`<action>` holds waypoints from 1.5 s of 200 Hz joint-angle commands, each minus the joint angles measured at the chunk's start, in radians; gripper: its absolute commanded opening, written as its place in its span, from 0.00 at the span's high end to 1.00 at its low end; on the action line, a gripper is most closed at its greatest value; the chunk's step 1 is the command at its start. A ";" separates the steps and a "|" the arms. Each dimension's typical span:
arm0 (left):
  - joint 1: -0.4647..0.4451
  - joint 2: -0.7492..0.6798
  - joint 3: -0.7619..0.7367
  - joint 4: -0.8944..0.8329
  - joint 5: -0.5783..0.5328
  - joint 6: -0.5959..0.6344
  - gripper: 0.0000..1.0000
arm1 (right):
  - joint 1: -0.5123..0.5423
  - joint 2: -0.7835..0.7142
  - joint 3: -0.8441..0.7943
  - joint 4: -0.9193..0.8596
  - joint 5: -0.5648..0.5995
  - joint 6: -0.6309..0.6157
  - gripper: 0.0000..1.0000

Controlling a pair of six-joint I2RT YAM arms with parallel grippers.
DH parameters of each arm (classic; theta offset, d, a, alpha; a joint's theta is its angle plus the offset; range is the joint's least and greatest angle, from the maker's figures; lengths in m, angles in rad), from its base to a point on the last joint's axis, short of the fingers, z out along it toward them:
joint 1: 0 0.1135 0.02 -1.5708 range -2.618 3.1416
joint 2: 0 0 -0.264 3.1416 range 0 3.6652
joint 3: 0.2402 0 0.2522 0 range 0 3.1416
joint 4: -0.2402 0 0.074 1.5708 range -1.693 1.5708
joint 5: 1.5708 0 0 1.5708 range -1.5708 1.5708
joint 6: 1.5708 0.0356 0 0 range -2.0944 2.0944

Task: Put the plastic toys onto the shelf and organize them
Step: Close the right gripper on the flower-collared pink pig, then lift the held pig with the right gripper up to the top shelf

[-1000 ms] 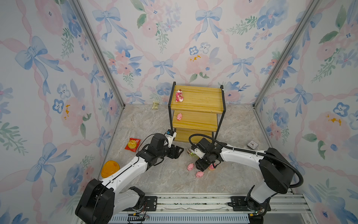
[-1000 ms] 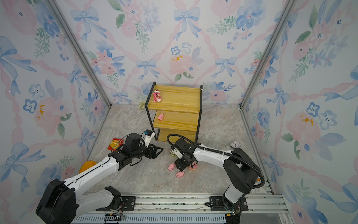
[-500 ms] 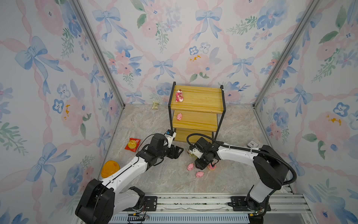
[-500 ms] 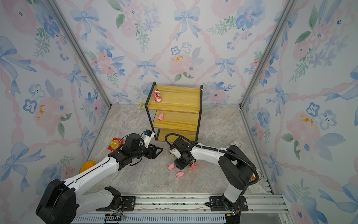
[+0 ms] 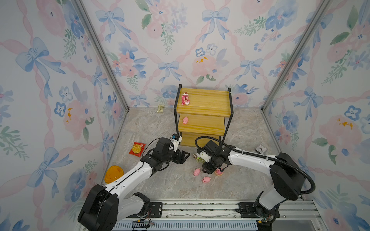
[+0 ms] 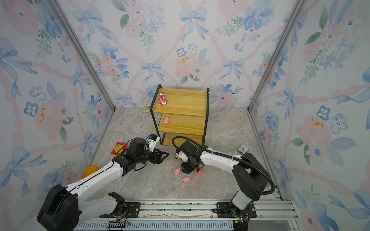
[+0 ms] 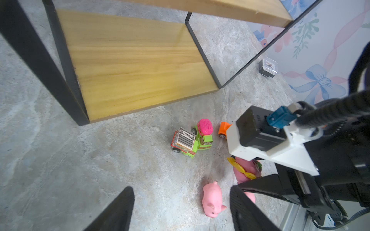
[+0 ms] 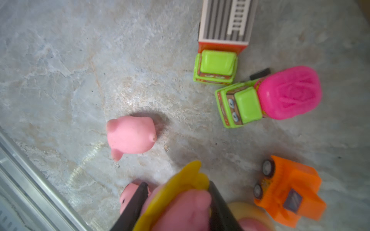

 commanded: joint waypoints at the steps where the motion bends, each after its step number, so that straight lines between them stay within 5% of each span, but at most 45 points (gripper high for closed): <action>1: 0.006 0.009 -0.010 0.018 0.002 -0.004 0.24 | -0.008 -0.013 0.016 -0.007 0.000 0.019 0.66; 65: 0.006 -0.005 -0.019 0.018 0.002 -0.004 0.24 | 0.048 0.021 -0.058 0.158 0.152 0.069 0.68; 130: 0.007 0.000 -0.017 0.017 0.004 -0.003 0.24 | 0.108 -0.080 0.006 0.015 0.210 0.052 0.68; 213: 0.008 0.004 -0.020 0.043 0.004 0.009 0.24 | 0.110 -0.348 0.425 -0.250 0.274 -0.046 0.71; 300: 0.041 0.034 -0.014 0.071 0.076 0.042 0.24 | 0.119 -0.124 0.866 -0.238 0.481 -0.110 0.74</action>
